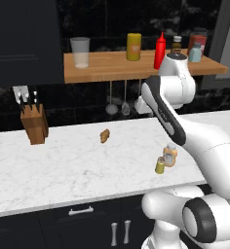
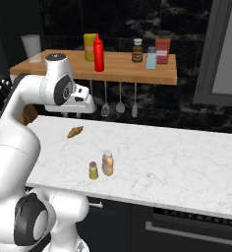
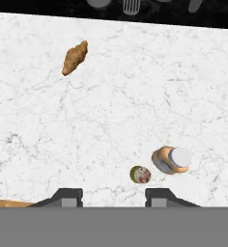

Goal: Put the shaker and condiment bottle from the counter next to their counterparts in the cabinet.

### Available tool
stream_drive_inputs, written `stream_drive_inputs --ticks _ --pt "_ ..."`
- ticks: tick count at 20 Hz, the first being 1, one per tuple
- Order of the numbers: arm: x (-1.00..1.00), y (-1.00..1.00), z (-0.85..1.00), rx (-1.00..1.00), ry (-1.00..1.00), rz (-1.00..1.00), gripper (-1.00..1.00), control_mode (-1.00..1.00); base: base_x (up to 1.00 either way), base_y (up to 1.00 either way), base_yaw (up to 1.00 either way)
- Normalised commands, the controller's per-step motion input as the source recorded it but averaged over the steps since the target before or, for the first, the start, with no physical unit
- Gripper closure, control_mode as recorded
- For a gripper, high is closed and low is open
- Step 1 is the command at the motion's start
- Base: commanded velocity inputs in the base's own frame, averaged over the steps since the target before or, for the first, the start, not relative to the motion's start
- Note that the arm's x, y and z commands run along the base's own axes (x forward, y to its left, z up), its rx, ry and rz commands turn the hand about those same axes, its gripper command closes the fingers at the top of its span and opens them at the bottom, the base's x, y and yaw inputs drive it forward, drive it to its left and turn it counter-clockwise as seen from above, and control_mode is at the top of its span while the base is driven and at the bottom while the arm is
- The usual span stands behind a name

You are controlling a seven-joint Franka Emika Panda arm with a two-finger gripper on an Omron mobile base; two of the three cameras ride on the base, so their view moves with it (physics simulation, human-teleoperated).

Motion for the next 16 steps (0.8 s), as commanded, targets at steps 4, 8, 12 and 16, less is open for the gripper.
stream_drive_inputs --ticks 4,8,12,16 --pt "-0.16 -0.15 -0.12 0.0 -0.15 0.0 -1.0 -1.0 0.0 0.0 0.0" --pt "-0.04 -0.42 -0.43 0.01 -0.07 0.03 -1.0 -1.0 0.0 0.0 0.0" --pt "0.0 -0.52 -0.49 0.07 -0.08 0.02 -1.0 -1.0 0.0 0.0 0.0" --pt "0.01 -0.53 -0.25 0.12 -0.03 0.0 -1.0 -1.0 0.0 0.0 0.0"
